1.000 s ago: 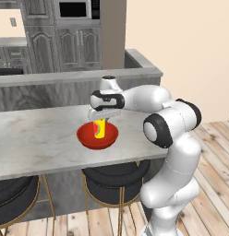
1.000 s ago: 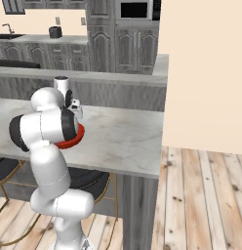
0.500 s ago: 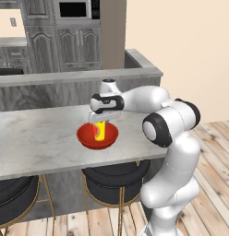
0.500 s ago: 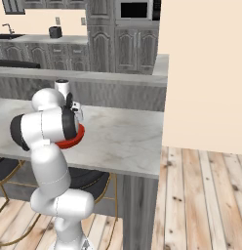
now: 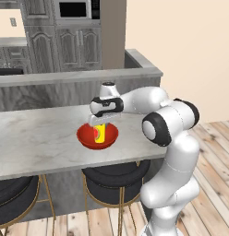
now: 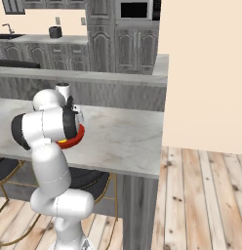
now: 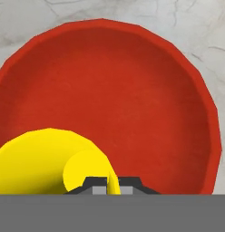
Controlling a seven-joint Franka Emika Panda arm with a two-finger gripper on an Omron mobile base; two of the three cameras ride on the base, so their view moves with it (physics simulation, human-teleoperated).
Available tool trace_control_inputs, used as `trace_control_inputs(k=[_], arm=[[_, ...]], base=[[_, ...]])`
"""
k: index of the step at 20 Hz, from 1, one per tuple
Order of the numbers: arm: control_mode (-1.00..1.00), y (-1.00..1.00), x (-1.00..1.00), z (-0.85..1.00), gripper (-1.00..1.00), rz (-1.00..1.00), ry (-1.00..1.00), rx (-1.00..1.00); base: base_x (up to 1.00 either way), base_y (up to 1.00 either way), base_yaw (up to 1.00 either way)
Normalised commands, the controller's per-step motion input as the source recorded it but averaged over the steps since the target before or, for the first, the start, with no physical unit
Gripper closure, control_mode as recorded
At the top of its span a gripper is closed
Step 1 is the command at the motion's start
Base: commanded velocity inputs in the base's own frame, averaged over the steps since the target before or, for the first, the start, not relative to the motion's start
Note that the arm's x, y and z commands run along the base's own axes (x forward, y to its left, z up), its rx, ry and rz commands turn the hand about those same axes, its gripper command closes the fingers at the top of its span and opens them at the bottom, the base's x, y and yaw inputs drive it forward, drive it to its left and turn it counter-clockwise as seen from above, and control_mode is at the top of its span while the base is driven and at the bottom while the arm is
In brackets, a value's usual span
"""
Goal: Place the cup inside the bowl on the dining table and move the bowl to any counter.
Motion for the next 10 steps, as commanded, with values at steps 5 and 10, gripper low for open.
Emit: trace_control_inputs(k=[5, 10], arm=[[-1.00, 0.00, 0.00, -0.16, 1.00, 0.00, -0.02, 0.00], [-1.00, 0.00, 0.00, -0.16, 1.00, 0.00, -0.03, 0.00]], base=[[0.00, 0.00, 0.00], [0.00, 0.00, 0.00]])
